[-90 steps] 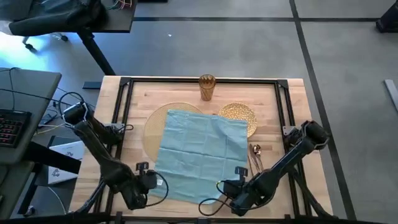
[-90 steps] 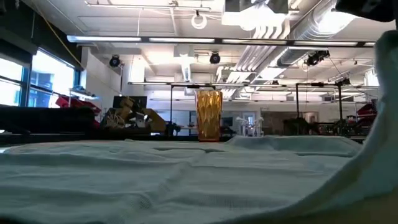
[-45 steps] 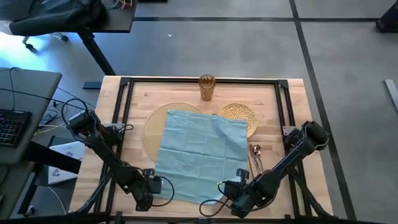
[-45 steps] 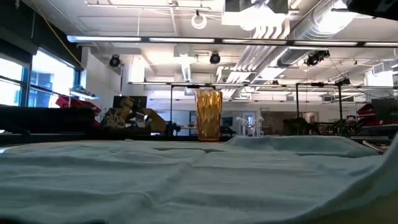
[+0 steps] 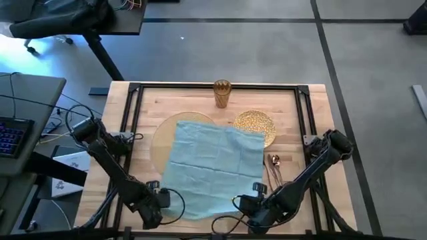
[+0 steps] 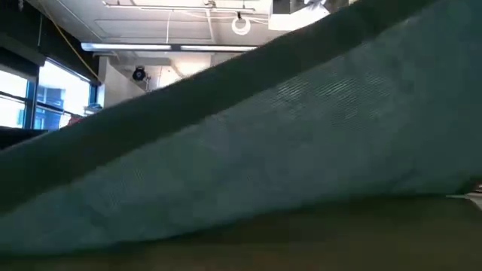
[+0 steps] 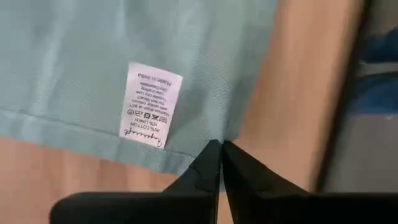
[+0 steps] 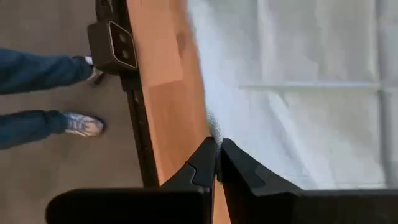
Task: Set table place
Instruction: Fold the blue table napkin
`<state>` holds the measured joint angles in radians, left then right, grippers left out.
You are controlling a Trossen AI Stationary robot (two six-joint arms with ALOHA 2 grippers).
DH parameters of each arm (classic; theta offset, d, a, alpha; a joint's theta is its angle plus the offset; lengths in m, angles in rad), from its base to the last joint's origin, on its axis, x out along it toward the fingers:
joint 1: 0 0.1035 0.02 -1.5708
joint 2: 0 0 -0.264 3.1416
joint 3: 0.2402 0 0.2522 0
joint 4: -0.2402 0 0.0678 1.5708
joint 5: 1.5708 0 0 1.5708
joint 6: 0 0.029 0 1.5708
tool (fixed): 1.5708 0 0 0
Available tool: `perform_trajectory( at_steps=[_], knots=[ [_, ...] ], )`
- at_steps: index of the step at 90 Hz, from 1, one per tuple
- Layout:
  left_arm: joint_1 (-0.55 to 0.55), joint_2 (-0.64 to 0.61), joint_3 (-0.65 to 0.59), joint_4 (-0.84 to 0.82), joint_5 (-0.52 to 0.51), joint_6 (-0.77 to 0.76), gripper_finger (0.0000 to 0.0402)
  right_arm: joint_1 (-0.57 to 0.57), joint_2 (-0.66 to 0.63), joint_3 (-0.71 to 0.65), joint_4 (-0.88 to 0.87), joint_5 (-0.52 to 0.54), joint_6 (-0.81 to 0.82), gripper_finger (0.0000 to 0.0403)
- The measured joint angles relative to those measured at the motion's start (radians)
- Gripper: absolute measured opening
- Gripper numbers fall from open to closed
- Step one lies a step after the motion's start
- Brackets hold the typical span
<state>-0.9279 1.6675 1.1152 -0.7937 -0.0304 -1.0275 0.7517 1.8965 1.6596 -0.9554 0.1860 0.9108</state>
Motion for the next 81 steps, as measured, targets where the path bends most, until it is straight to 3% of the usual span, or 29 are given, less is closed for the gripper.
perform_trajectory(
  at_steps=[15,49,66,81],
  knots=[
    [-0.022,-0.039,0.117,-0.072,-0.033,-0.023,0.0,0.017,0.0,0.029,-0.004,-0.019,0.015,0.0],
    [-0.064,-0.055,0.339,-0.086,-0.015,-0.105,0.0,0.09,-0.008,0.028,0.054,-0.169,0.225,0.0],
    [-0.02,-0.101,0.384,-0.276,-0.251,-0.191,0.0,0.057,-0.062,0.029,-0.067,-0.1,0.308,0.0],
    [0.071,-0.133,0.385,-0.473,-0.478,-0.223,0.0,-0.027,-0.112,0.029,-0.343,0.027,0.403,0.0]
  ],
)
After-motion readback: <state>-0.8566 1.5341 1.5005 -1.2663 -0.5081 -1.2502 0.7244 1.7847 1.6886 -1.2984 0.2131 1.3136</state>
